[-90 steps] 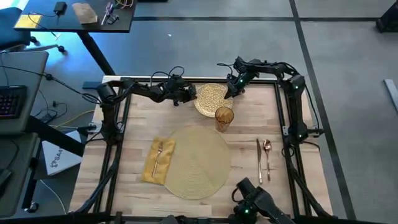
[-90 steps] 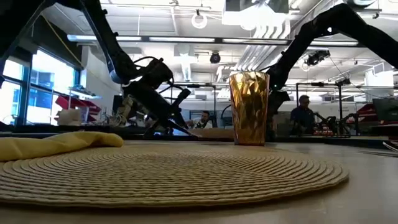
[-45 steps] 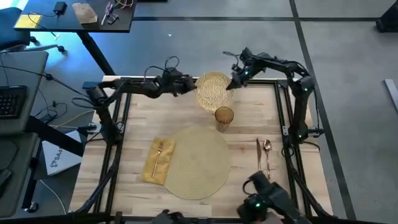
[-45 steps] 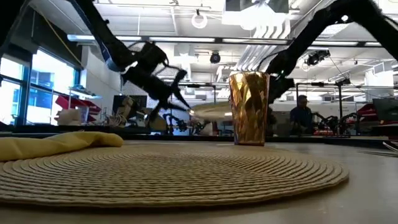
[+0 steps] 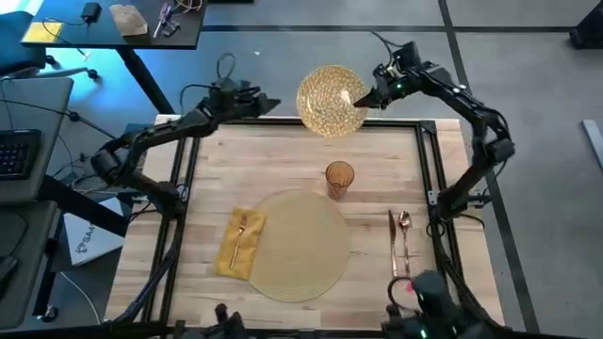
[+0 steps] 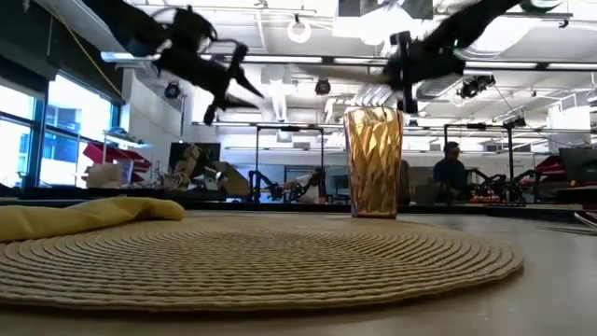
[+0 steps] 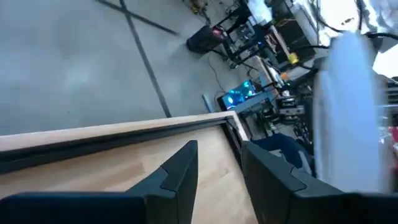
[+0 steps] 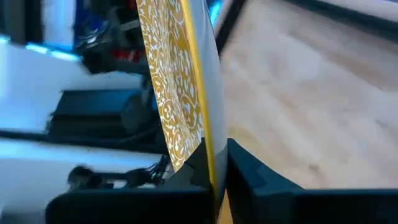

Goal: Set table place
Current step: Put the yellow plate on the brown place mat to the left of the yellow table napkin

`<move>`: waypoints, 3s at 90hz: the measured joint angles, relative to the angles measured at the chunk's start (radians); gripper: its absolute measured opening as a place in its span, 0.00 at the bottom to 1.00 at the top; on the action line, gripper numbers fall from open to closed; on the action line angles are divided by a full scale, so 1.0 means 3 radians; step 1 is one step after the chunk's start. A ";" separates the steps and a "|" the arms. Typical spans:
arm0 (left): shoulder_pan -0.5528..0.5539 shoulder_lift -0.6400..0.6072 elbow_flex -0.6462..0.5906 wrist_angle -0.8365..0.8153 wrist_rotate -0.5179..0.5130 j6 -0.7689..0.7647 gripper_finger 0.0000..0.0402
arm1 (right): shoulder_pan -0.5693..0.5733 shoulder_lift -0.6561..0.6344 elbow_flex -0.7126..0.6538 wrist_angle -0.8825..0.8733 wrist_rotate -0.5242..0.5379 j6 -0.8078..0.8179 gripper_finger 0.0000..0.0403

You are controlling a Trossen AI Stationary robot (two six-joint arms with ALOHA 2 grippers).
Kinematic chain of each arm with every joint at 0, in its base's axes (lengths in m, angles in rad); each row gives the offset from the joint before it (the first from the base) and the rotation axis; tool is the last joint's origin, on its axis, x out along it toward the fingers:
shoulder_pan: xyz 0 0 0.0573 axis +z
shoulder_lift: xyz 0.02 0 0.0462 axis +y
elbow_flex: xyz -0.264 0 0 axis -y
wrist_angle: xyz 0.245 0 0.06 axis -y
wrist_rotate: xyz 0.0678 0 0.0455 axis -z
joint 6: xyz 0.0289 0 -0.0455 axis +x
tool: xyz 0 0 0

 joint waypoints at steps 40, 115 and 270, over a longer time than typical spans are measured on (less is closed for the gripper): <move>-0.0104 -0.0973 -0.0005 -0.1460 -0.0045 0.0455 0.25 | 0.1922 -0.1219 -0.0132 -0.0104 0.1296 0.1555 0.00; -0.0639 -0.1286 -0.0009 -0.2389 0.0008 0.0904 0.25 | 0.4865 -0.0853 -0.2674 0.2970 0.4505 0.4785 0.00; -0.0736 -0.1285 -0.0009 -0.2405 0.0012 0.0821 0.25 | 0.4480 0.0680 -0.2152 0.3720 0.4558 0.4610 0.55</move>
